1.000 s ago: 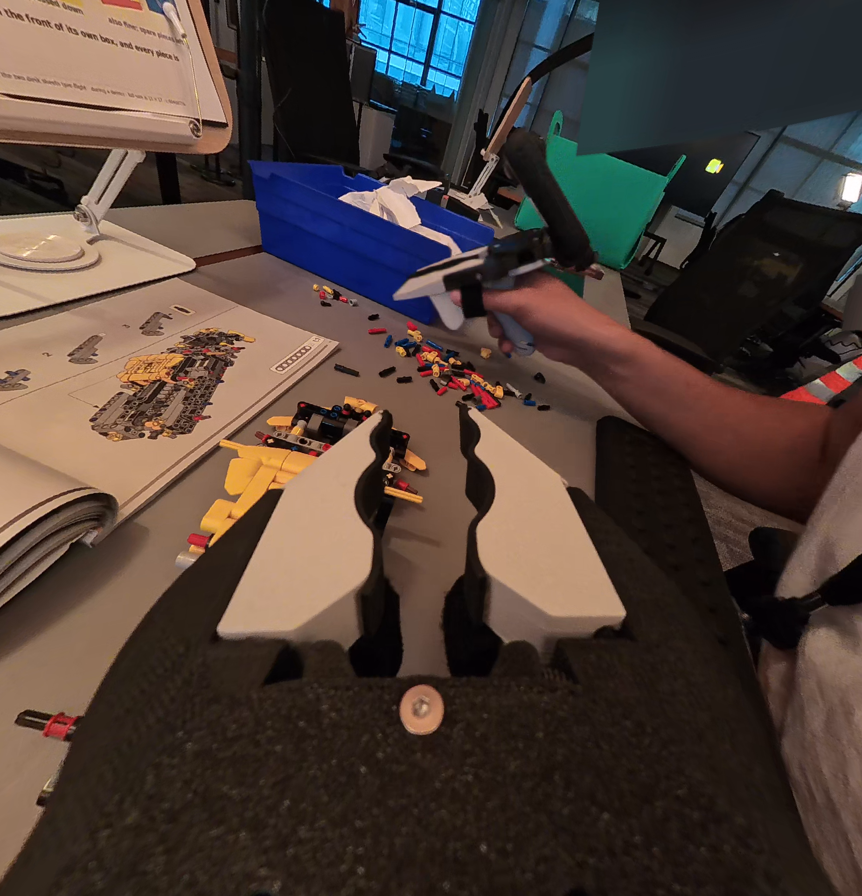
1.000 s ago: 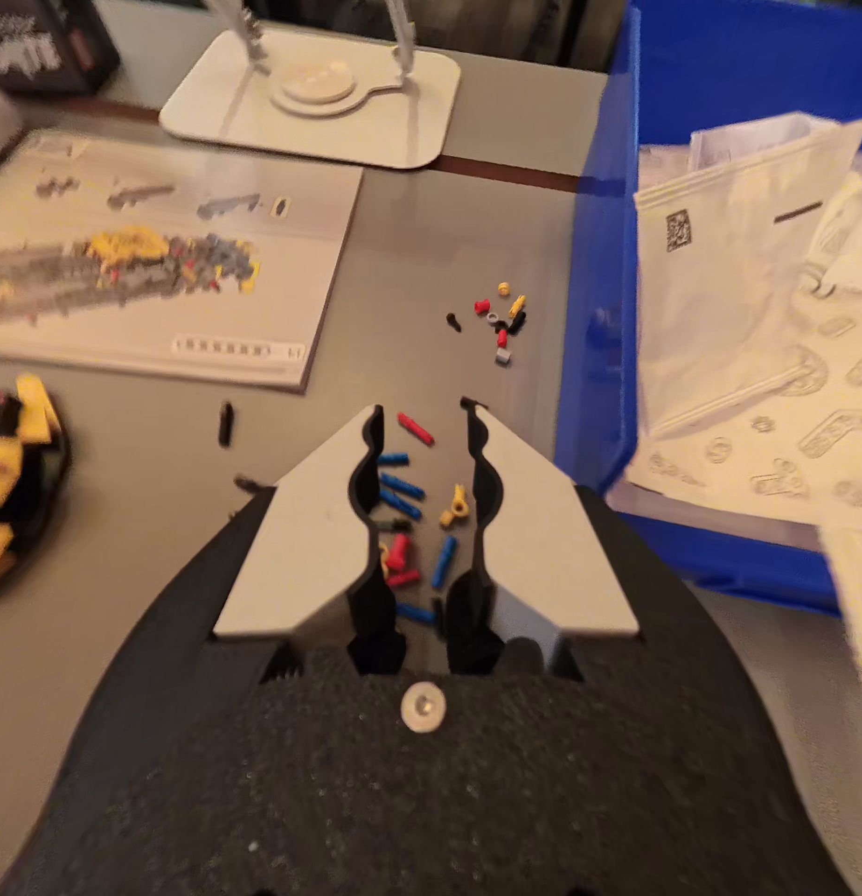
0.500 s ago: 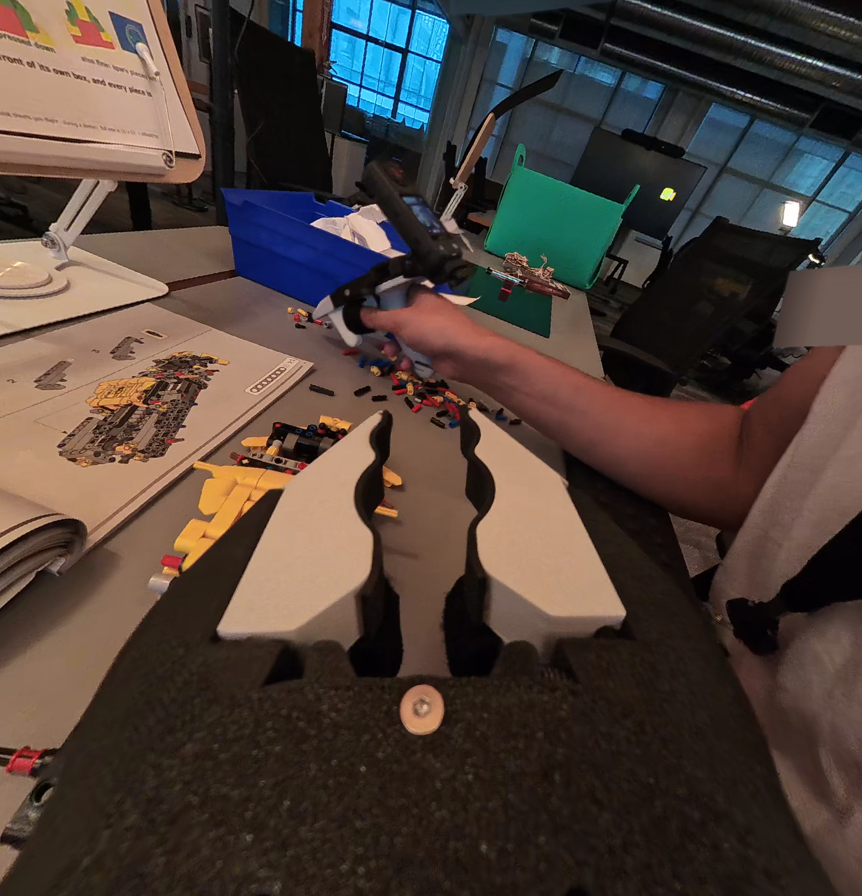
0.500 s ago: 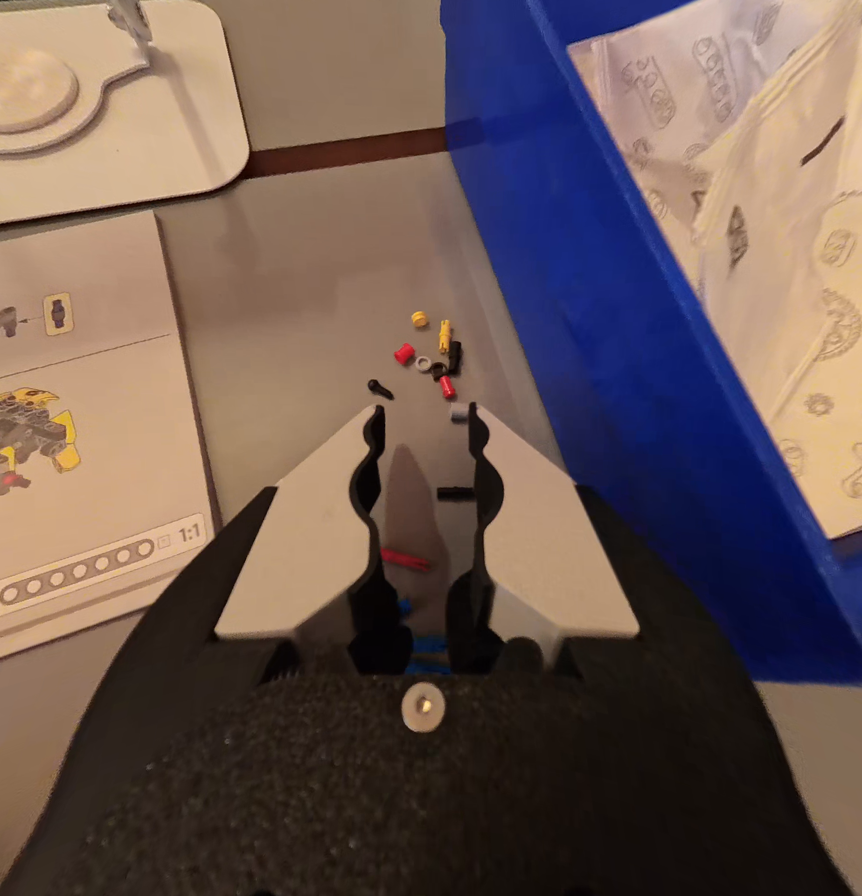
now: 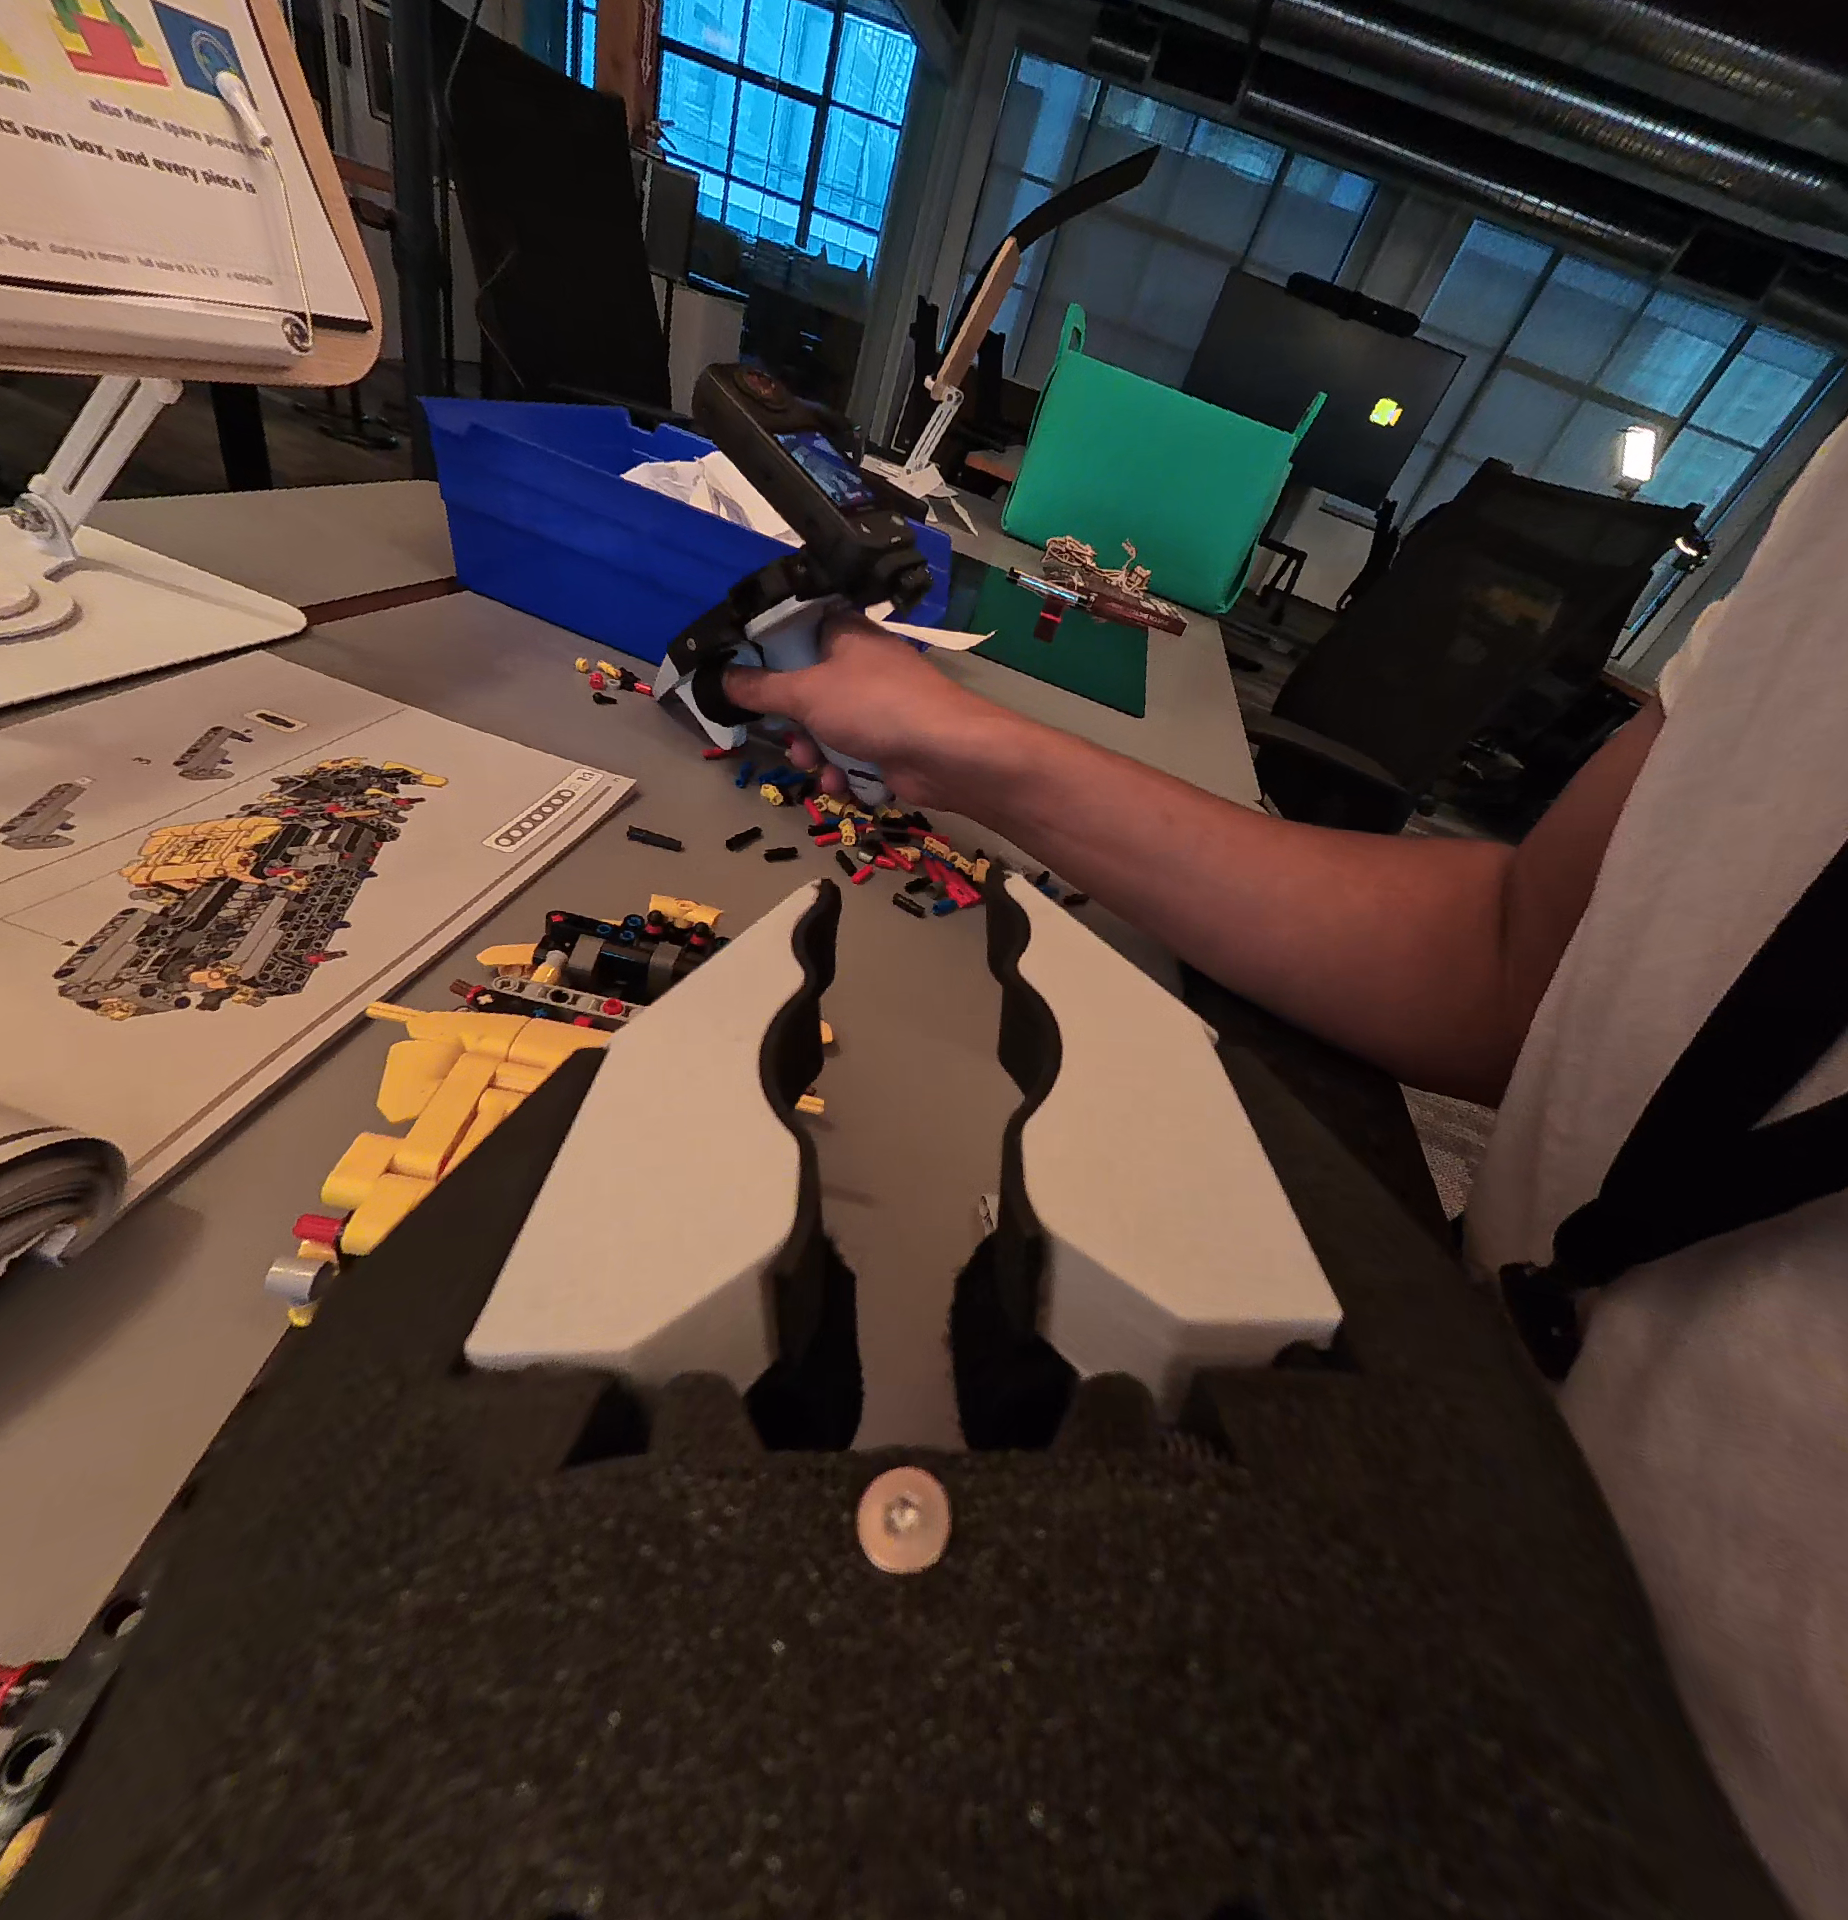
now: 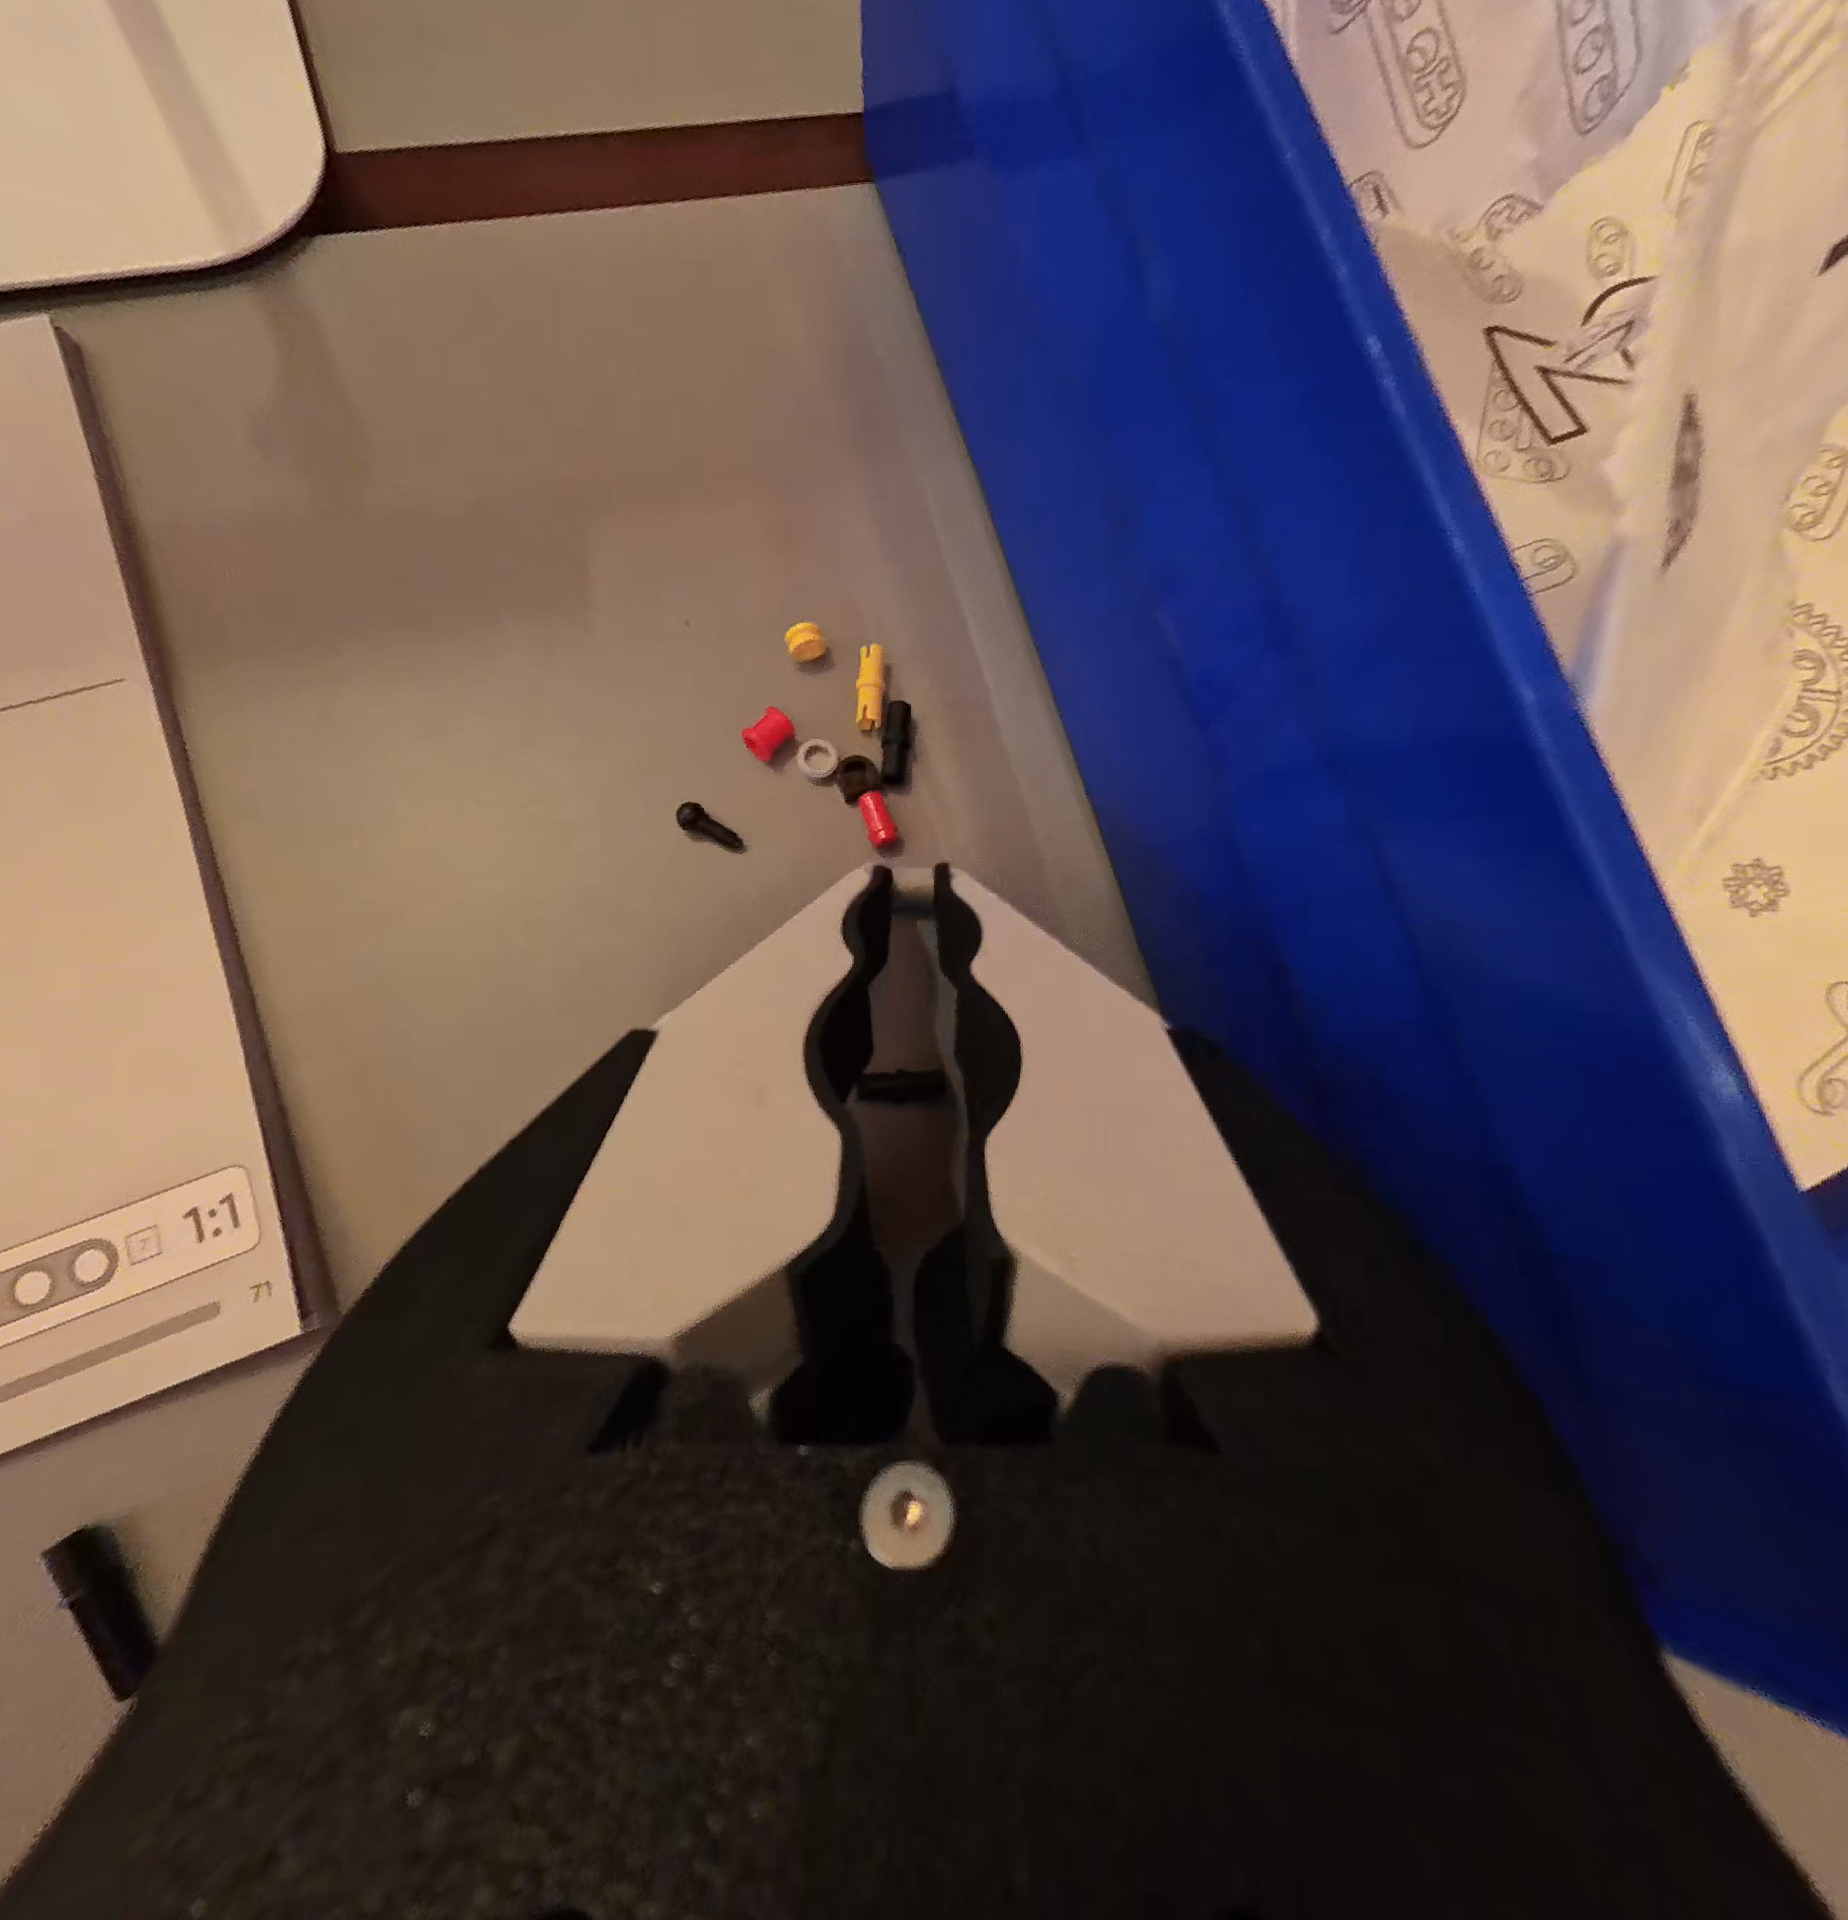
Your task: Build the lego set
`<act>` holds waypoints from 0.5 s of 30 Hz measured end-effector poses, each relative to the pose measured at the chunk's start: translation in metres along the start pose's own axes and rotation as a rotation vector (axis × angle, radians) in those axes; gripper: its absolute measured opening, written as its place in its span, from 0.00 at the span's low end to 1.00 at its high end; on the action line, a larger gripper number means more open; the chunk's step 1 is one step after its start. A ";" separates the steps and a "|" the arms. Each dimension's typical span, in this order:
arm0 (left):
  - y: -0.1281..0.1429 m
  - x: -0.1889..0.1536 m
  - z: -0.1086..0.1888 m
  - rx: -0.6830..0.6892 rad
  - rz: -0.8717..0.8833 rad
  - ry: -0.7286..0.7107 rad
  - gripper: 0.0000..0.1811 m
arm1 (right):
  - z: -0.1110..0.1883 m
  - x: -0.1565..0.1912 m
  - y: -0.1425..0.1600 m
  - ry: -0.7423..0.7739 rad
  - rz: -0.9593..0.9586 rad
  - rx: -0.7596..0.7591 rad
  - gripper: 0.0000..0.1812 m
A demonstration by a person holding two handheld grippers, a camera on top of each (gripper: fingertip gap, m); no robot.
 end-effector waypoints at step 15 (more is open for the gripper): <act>-0.003 0.017 0.005 -0.023 -0.002 -0.097 0.16 | 0.172 0.138 0.112 -0.975 0.556 -0.045 0.04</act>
Point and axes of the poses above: each gripper's, where its closed fingertips meet, z back along the fingers, y out of its underside, x = y × z across the jaws, the point moved 2 cm from there along z, back along the fingers, and after that the axes turned 8 degrees about -y, right-handed, at the moved point
